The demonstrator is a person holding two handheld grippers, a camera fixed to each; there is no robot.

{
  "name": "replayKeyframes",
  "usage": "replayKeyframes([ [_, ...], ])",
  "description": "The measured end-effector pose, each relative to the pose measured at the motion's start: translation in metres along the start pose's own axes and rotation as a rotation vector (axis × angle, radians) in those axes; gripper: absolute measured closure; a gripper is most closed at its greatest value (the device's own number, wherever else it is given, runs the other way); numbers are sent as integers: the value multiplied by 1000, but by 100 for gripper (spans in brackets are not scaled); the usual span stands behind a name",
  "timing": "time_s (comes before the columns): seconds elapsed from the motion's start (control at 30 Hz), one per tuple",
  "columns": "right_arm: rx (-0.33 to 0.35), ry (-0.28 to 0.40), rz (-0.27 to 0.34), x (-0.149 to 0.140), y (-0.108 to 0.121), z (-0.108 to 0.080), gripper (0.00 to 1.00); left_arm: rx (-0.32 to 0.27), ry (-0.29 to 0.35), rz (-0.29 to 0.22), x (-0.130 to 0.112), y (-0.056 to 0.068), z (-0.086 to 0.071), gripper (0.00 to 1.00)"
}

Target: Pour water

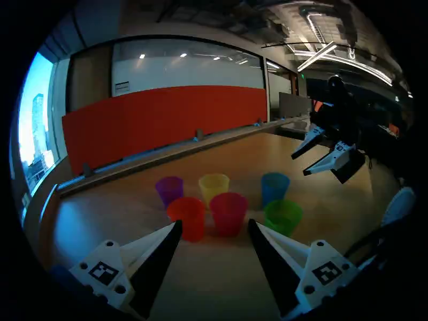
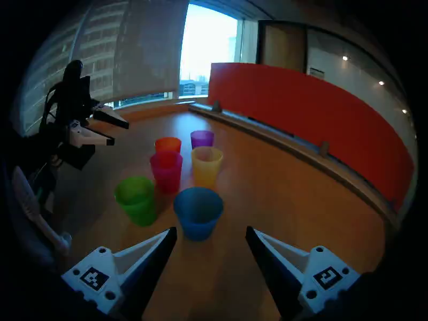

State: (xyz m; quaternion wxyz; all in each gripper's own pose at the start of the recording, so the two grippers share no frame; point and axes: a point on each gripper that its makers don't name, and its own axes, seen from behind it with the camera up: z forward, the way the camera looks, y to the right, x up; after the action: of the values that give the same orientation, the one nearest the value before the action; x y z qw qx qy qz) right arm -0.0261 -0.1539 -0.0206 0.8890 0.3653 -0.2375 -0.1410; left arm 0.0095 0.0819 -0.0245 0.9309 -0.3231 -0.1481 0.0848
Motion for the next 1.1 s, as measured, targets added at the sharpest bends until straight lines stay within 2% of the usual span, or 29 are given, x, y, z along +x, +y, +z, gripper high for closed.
replayKeyframes([
  [0.17, -59, 72, 31, 14, 10, -23, 0, 98, 53, -45, 11, -24, -11, 10],
  [0.27, -95, 114, 38, 21, 16, -35, 0, 144, 79, -55, 16, -33, -18, 10],
  [0.6, -238, 258, 64, 39, 37, -64, 0, 259, 165, -87, 30, -51, -32, 9],
  [0.7, -299, 309, 68, 47, 47, -75, 0, 293, 184, -103, 32, -57, -36, 10],
  [0.9, -464, 419, 80, 65, 74, -104, 0, 369, 228, -121, 40, -70, -48, 10],
  [1.1, -607, 509, 132, 72, 95, -133, 0, 414, 271, -158, 45, -76, -56, 10],
])
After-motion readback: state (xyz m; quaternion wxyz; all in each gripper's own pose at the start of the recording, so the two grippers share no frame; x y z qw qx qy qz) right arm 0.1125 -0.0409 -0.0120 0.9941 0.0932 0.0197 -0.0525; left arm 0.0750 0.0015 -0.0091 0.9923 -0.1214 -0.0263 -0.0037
